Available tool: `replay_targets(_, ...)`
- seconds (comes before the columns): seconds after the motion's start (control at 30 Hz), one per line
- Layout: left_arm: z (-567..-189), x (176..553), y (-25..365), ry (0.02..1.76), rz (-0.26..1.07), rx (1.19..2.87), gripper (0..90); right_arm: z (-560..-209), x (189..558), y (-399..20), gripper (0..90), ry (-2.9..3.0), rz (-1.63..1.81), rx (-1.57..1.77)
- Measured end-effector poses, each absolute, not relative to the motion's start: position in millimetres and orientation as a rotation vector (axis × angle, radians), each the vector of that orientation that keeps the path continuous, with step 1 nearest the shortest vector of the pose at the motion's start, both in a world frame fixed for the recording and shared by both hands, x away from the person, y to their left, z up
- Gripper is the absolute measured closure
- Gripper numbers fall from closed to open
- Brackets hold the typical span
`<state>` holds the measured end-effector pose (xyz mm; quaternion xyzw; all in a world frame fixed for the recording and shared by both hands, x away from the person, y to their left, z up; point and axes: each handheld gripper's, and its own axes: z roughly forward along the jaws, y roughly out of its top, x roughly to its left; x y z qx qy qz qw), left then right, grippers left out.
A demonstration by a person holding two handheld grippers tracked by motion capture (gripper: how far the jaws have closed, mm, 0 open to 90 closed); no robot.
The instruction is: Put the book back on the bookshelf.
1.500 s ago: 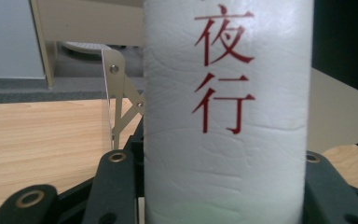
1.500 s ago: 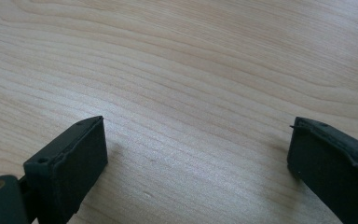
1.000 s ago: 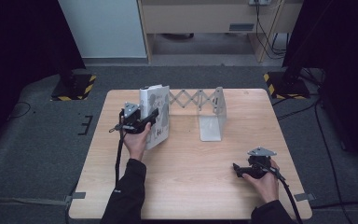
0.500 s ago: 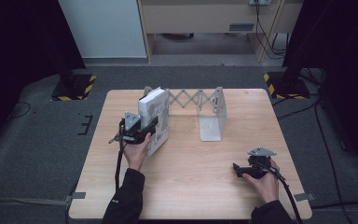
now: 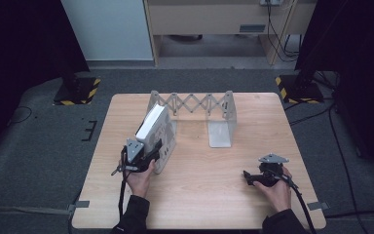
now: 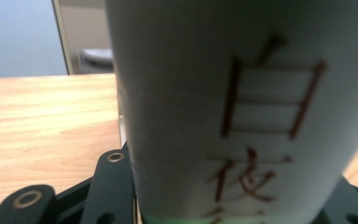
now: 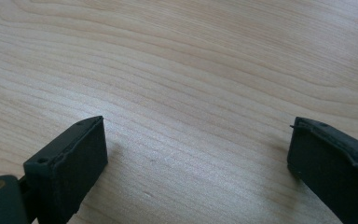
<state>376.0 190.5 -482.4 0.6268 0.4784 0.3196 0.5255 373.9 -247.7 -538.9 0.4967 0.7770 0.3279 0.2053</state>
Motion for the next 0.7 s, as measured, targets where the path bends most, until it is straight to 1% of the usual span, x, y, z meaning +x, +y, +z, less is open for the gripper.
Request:
replay_targets(0.37,-488.4,391.2,171.8,1.156,0.863,1.447,52.2,-539.0,374.1,-247.5,5.1,2.163,0.915,1.385)
replay_targets(0.7,-485.6,412.5,162.8,1.191,0.888,1.452,52.1,-539.0,374.1,-247.5,5.0,2.163,0.915,1.385)
